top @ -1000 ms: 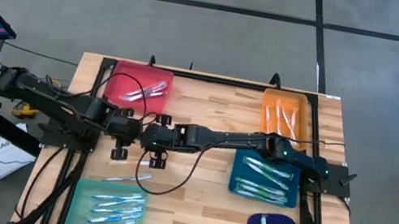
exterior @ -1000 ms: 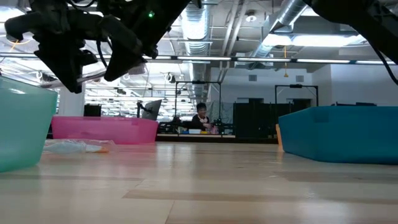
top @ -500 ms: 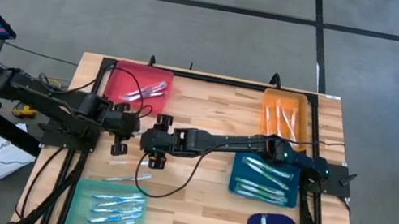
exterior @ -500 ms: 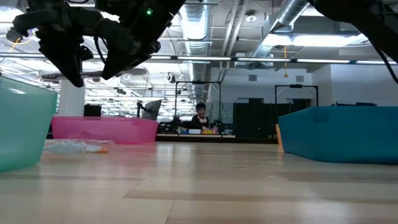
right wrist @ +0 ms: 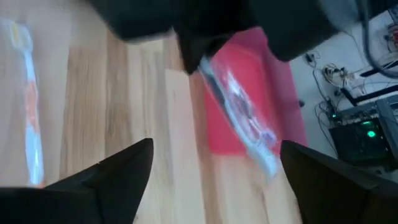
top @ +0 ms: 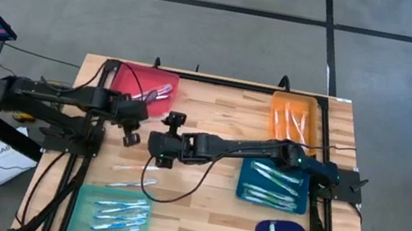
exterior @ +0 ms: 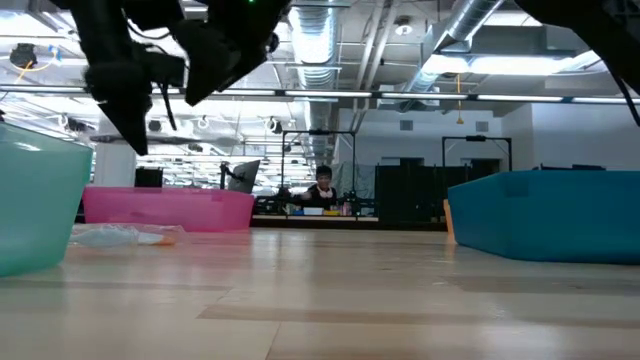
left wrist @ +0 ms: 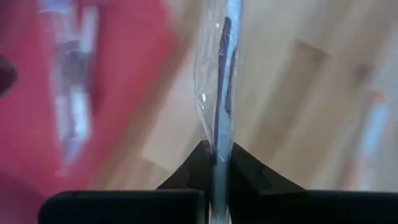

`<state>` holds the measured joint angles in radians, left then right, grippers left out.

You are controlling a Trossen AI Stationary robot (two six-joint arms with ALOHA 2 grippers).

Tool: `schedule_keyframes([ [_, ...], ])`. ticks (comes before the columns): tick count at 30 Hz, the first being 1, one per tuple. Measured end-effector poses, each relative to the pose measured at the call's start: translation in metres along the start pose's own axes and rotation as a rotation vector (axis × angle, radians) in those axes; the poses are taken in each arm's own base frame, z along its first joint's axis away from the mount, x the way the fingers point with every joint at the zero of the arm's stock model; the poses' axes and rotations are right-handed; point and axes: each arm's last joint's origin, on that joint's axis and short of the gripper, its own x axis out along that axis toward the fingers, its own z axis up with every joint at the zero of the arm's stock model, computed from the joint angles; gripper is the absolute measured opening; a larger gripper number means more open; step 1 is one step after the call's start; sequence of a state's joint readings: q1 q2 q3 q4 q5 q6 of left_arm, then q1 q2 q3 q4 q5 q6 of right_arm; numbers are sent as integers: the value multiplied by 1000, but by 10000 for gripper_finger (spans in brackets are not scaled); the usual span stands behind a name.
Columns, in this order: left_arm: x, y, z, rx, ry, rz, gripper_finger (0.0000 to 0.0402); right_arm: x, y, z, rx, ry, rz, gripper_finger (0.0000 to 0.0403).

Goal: Pick & Place Toothbrushes
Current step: Put the violet toothbrush into the pink bin

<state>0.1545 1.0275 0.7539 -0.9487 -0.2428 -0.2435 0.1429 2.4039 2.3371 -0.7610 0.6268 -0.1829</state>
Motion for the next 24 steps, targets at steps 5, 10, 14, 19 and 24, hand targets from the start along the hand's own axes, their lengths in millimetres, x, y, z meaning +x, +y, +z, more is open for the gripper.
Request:
schedule_keyframes([
  [5,2,22,7,-25,24,152,16,-11,-6,-2,-2,36,9,352],
  [10,10,51,12,23,130,212,16,-26,-12,-3,11,55,85,349],
  [14,23,77,10,48,332,223,16,-32,-13,-3,10,51,190,348],
  [19,38,100,19,-5,419,221,16,-43,-11,1,6,17,280,349],
  [24,40,110,36,-8,395,225,16,-51,-8,1,-18,22,304,349],
])
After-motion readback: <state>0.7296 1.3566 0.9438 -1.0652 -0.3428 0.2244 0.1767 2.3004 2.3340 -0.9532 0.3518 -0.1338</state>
